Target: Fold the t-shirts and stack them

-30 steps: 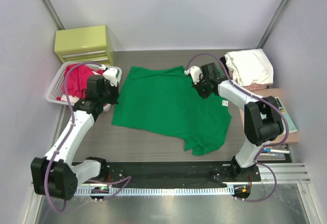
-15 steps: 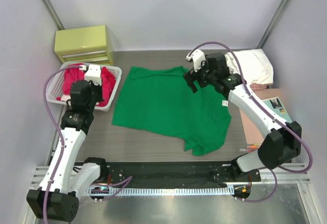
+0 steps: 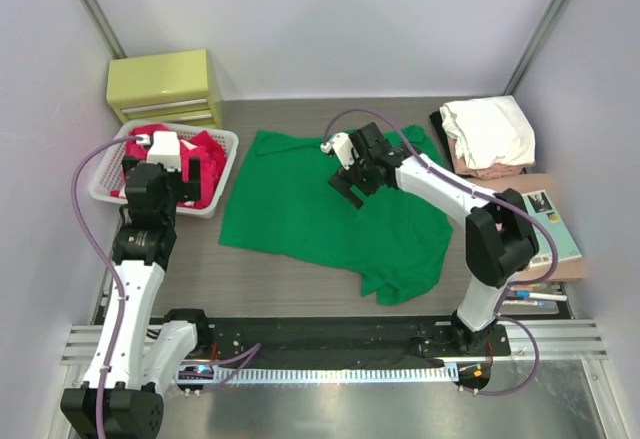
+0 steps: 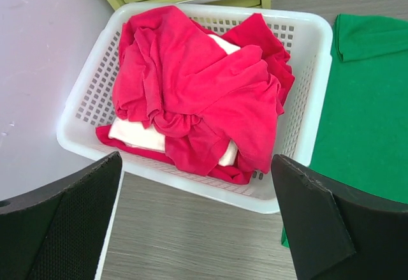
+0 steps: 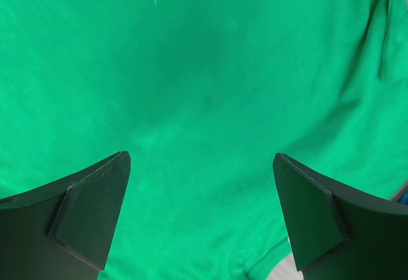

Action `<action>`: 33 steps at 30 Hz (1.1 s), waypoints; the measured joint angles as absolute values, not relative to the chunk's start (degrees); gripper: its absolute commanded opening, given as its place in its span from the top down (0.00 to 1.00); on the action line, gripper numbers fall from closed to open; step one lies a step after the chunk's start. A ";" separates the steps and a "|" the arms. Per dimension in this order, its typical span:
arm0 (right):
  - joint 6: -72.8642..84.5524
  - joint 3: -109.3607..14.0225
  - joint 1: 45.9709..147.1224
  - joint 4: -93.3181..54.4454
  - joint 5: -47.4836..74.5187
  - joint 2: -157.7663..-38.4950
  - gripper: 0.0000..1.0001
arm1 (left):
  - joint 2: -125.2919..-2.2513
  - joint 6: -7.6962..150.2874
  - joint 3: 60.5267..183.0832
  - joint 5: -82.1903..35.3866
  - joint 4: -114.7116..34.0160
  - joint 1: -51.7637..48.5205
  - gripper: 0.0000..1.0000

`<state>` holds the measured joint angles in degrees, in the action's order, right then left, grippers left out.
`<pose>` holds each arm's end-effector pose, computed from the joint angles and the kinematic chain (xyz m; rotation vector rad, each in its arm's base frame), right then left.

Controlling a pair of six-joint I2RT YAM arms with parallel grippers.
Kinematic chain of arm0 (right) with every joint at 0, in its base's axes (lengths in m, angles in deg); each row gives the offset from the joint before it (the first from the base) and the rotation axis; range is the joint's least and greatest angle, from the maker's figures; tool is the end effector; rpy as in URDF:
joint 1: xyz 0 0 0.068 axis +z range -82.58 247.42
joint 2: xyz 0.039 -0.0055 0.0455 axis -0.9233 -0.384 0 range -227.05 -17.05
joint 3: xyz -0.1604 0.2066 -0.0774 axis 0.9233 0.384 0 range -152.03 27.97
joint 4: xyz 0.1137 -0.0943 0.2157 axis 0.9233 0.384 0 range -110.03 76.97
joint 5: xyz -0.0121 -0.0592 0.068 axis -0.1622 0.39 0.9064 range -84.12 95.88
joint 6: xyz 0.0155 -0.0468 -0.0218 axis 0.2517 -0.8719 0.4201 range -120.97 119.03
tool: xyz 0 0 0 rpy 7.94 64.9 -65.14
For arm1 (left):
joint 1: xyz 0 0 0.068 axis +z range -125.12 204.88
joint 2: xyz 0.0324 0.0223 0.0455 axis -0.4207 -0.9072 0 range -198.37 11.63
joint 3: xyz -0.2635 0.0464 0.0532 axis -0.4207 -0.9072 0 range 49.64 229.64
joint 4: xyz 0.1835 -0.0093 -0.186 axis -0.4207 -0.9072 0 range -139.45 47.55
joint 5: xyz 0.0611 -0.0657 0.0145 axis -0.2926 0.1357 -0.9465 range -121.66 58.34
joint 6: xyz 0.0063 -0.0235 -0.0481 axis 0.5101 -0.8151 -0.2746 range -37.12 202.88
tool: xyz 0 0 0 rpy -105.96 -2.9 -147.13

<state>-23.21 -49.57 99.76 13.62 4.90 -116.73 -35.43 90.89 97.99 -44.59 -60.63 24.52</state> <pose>0.3176 0.2004 0.2463 -1.1610 2.2649 0.0474 0.1877 0.0068 0.3407 -0.0201 1.8687 0.3027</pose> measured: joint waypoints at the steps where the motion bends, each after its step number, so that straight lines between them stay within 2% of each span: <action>1: -23.36 -50.53 99.98 13.60 4.66 -117.95 0.00 | -35.57 90.89 97.80 -44.57 -60.63 24.52 0.00; 9: -23.19 -58.07 99.93 13.79 7.79 -132.71 0.00 | -36.29 91.17 96.27 -44.48 -60.63 26.16 0.00; 16: -23.08 -59.10 99.15 15.69 9.30 -134.63 0.00 | -35.74 91.48 95.04 -43.91 -60.25 26.18 0.00; 33: -21.35 -75.91 97.59 18.49 11.57 -146.61 0.00 | -35.61 92.15 94.08 -43.85 -59.77 26.18 0.00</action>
<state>-21.35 -75.91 97.59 18.49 11.57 -146.61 -35.61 92.15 94.08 -43.85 -59.77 26.18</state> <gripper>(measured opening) 0.996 0.996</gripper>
